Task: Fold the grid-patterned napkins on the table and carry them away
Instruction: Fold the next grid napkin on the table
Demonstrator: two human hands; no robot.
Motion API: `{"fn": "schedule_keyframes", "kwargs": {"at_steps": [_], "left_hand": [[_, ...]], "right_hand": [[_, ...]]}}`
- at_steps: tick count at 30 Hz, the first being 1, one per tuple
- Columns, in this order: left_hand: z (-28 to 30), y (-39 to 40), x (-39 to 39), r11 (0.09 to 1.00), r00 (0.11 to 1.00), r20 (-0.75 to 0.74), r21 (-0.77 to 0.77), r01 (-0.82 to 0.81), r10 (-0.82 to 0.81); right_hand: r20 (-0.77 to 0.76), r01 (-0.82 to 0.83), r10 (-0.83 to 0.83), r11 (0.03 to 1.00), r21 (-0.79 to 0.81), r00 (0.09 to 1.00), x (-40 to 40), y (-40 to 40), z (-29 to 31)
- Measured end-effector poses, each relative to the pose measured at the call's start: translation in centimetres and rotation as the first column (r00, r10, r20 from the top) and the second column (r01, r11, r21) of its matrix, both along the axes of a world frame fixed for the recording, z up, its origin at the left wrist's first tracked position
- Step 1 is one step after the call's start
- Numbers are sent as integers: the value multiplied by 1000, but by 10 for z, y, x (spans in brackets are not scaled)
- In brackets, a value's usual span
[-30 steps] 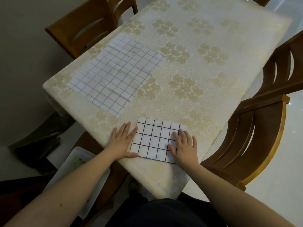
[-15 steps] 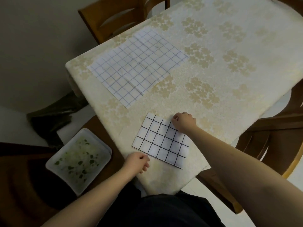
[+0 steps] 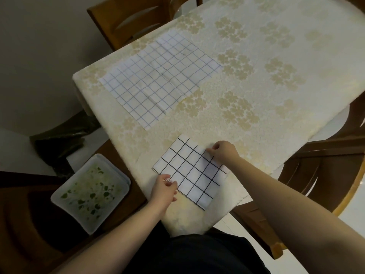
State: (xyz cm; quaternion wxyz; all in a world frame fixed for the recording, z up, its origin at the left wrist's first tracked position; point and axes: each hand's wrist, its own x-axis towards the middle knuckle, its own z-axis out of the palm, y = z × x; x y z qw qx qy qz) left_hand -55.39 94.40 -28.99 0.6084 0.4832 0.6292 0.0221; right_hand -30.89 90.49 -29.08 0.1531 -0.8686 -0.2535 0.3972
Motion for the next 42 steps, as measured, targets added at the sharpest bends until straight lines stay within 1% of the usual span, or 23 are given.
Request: {"fn": "schedule_keyframes", "kwargs": {"at_steps": [3, 8, 11, 15, 20, 25, 29, 31, 34, 39, 42], "left_hand": [[-3, 2, 4, 999, 999, -18, 31, -45, 46], [-4, 1, 3, 995, 994, -104, 104, -1, 11], [-6, 1, 0, 994, 985, -170, 103, -21, 39], [-10, -2, -8, 998, 979, -196, 30, -48, 52], [-7, -3, -10, 992, 984, -149, -54, -110, 100], [-5, -4, -7, 967, 979, 0, -155, -200, 203], [-6, -6, -5, 954, 967, 57, -191, -233, 247], [-6, -5, -4, 961, 973, 68, -186, -204, 220], [-3, -1, 0, 974, 981, 91, -165, -153, 169], [6, 7, 17, 970, 976, 142, -202, -135, 165], [17, 17, 28, 975, 974, 164, -185, -126, 157]], "right_hand": [[-84, 58, -54, 997, 47, 995, 2, -19, -2], [-154, 159, -133, 971, 176, 979, 0, -29, -10], [-187, 143, -108, 972, 184, 976, -3, -20, -7], [-197, 84, -53, 985, 153, 979, -4, -3, -4], [-175, -51, 56, 998, 34, 983, -3, 7, -1], [-209, -64, 65, 998, 12, 976, -2, -1, 2], [-351, 116, -74, 988, 100, 933, 1, -14, 4], [-426, 193, -121, 972, 132, 897, 2, -20, 9], [-513, 267, -154, 951, 155, 845, 3, -30, 15], [-595, 387, -220, 907, 167, 773, 5, -46, 20], [-624, 469, -262, 862, 191, 736, 6, -53, 28]]}}
